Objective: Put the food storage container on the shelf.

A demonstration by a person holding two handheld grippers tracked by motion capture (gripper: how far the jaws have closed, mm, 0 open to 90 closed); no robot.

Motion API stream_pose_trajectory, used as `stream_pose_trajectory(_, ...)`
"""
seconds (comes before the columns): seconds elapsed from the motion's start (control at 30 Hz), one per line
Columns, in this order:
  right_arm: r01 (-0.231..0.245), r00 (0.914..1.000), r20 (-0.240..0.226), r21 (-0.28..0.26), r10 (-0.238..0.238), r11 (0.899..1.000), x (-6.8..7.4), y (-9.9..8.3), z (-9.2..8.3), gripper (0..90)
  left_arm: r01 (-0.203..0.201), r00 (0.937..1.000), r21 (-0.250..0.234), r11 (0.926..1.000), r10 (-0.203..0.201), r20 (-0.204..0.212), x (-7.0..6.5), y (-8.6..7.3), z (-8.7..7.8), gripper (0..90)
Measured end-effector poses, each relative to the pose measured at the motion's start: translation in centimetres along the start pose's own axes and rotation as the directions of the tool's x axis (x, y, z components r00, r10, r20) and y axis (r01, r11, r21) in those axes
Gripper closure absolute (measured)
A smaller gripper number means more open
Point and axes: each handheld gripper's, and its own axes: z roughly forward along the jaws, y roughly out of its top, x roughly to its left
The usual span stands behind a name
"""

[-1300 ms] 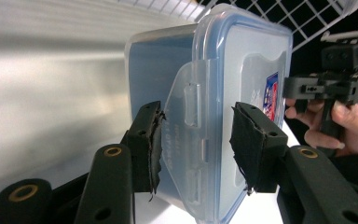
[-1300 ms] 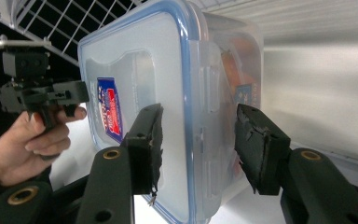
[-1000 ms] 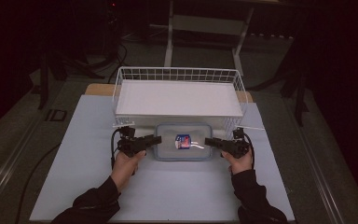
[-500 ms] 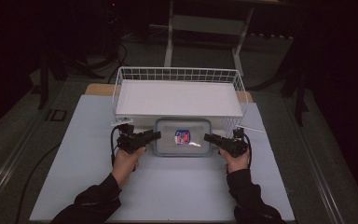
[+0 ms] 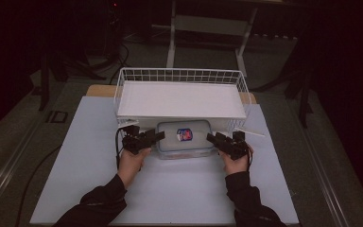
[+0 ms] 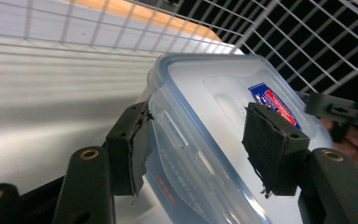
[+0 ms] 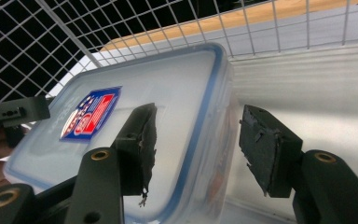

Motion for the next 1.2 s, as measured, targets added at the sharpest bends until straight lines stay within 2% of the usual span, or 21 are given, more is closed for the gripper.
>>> stream_pose_trajectory(0.03,0.001,1.0000,0.007,0.002,-0.001,1.000,0.0,0.0,0.0,43.1,-0.017,0.9997,-0.003,0.9999,0.017,-0.018,-0.1,0.1,0.1,40.0)
stream_pose_trajectory(0.13,-0.002,0.9998,0.022,0.006,0.002,1.000,0.1,0.1,0.0,41.2,-0.022,0.9992,0.006,0.9997,0.023,-0.034,-0.3,0.2,0.0,39.2)
stream_pose_trajectory(0.23,0.059,0.9975,0.039,0.011,-0.059,0.998,0.8,0.0,-0.4,39.6,-0.037,0.9986,-0.012,0.9992,0.037,-0.039,-0.3,0.1,-0.6,36.4)
stream_pose_trajectory(0.3,0.094,0.9943,0.050,0.019,-0.094,0.995,1.4,-0.2,-0.8,38.1,-0.029,0.9994,-0.023,0.9993,0.028,-0.020,-0.5,0.1,-1.1,33.4)
stream_pose_trajectory(0.37,0.099,0.9938,0.049,0.010,-0.099,0.995,1.7,-0.4,-1.4,37.0,-0.057,0.9984,-0.021,0.9982,0.057,0.003,-0.7,0.1,-1.7,29.9)
stream_pose_trajectory(0.5,0.120,0.9921,0.037,-0.005,-0.120,0.993,2.9,-0.6,-2.5,36.0,-0.073,0.9966,0.007,0.9973,0.073,0.038,-1.6,-0.1,-2.5,23.3)
stream_pose_trajectory(0.57,0.127,0.9916,0.024,-0.006,-0.127,0.992,3.6,-0.6,-3.0,36.1,-0.106,0.9937,0.000,0.9943,0.106,0.037,-2.1,-0.2,-3.0,18.9)
stream_pose_trajectory(0.7,0.151,0.9885,0.002,-0.005,-0.151,0.989,5.1,-0.9,-3.6,36.3,-0.128,0.9892,-0.019,0.9916,0.129,0.069,-2.8,-0.3,-4.1,14.2)
stream_pose_trajectory(0.8,0.164,0.9863,-0.021,0.011,-0.164,0.986,5.8,-1.4,-3.7,36.6,-0.161,0.9815,0.012,0.9870,0.158,0.108,-3.3,-0.5,-4.7,7.1)
stream_pose_trajectory(0.87,0.170,0.9854,-0.019,0.023,-0.169,0.985,6.1,-1.8,-3.6,39.8,-0.181,0.9769,0.027,0.9831,0.177,0.121,-3.6,-0.7,-5.1,1.9)
stream_pose_trajectory(0.97,0.187,0.9824,-0.008,0.047,-0.187,0.981,6.3,-2.4,-3.5,45.3,-0.204,0.9693,0.018,0.9788,0.200,0.144,-4.1,-1.0,-6.1,0.6)
stream_pose_trajectory(1.07,0.202,0.9793,-0.005,0.087,-0.202,0.976,6.5,-3.1,-3.1,54.4,-0.242,0.9609,0.022,0.9699,0.237,0.144,-4.7,-1.3,-7.0,0.6)
stream_pose_trajectory(1.1,0.208,0.9779,-0.005,0.106,-0.209,0.972,6.6,-3.3,-2.9,57.7,-0.255,0.9574,0.024,0.9666,0.249,0.145,-4.8,-1.5,-7.2,0.5)
stream_pose_trajectory(1.17,0.237,0.9714,-0.021,0.143,-0.236,0.961,6.9,-3.6,-2.4,70.4,-0.278,0.9515,0.025,0.9601,0.272,0.143,-4.9,-1.8,-7.6,0.5)
stream_pose_trajectory(1.2,0.241,0.9705,-0.029,0.153,-0.239,0.958,7.0,-3.7,-2.2,76.0,-0.282,0.9505,0.024,0.9591,0.276,0.143,-4.8,-2.0,-7.8,0.5)
